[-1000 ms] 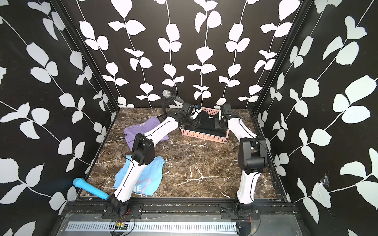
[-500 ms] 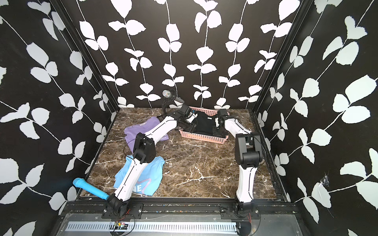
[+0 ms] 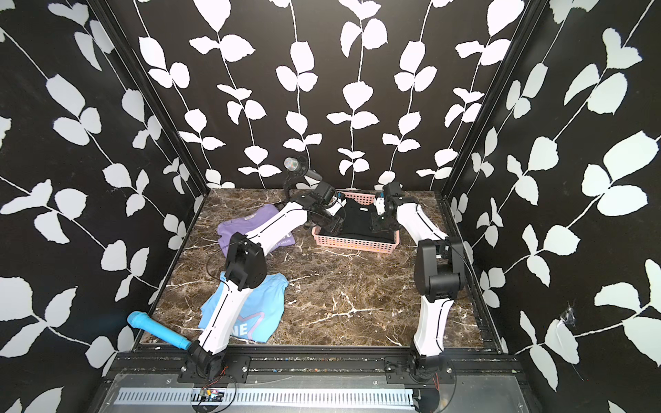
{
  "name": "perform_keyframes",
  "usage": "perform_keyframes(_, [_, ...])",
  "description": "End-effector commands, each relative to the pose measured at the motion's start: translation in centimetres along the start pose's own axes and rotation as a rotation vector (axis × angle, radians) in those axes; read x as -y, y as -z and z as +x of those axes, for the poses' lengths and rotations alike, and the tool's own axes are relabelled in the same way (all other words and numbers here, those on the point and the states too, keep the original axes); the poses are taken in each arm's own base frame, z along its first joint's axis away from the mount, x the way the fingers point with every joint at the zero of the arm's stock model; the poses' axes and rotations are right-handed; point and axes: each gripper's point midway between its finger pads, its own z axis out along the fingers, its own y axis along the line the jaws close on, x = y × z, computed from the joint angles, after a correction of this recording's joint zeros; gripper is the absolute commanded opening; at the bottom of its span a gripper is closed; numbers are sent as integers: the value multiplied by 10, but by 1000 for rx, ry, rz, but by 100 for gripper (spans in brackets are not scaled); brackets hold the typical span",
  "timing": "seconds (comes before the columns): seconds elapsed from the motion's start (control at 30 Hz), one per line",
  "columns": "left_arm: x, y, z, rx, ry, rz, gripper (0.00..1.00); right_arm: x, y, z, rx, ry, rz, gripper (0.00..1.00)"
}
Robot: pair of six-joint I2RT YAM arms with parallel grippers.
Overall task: Put the folded t-shirts into the basket
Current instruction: Place the T-shirt in the bin.
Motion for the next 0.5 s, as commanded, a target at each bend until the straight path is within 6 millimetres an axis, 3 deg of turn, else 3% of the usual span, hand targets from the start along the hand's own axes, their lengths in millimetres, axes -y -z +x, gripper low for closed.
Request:
perform_keyframes(0.0, [6, 51, -31, 127, 1, -24, 68, -40, 4, -10, 34, 35, -143, 45])
perform_keyframes(0.3, [-18, 86, -14, 172, 20, -192, 72, -67, -45, -6, -55, 55, -181, 38])
perform_keyframes(0.47, [-34, 98, 22, 170, 61, -262, 73, -64, -77, 12, -135, 53, -148, 36])
